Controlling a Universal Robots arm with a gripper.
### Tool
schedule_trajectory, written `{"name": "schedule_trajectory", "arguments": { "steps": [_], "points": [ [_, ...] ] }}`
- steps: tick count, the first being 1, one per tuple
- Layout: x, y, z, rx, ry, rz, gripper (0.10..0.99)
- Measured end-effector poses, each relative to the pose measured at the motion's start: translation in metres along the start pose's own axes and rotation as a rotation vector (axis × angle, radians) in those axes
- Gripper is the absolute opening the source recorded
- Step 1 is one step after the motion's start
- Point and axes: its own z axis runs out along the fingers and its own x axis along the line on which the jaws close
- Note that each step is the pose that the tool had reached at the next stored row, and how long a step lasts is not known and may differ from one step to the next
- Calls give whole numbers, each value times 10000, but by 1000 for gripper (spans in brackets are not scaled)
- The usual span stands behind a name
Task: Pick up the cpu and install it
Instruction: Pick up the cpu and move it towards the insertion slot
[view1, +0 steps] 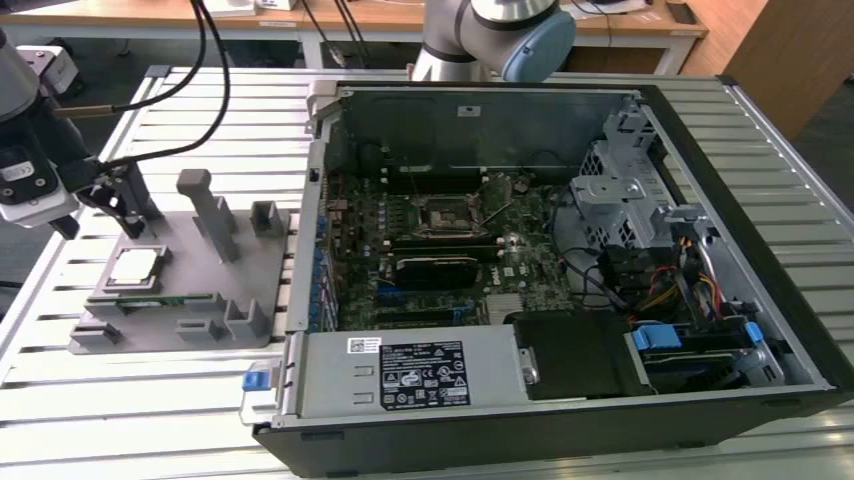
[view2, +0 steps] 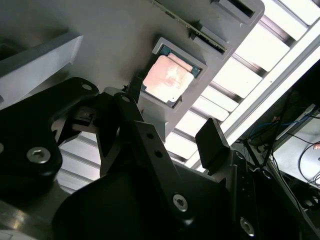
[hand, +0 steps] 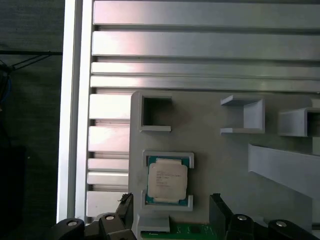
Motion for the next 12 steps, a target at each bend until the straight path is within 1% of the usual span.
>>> {"name": "schedule_trajectory", "arguments": {
  "steps": [2,3,12],
  "points": [
    [0,-1,17,0,0,5,706],
    [0,-3,69,0,-1,19,706],
    [9,-8,168,0,0,21,706]
  ]
}}
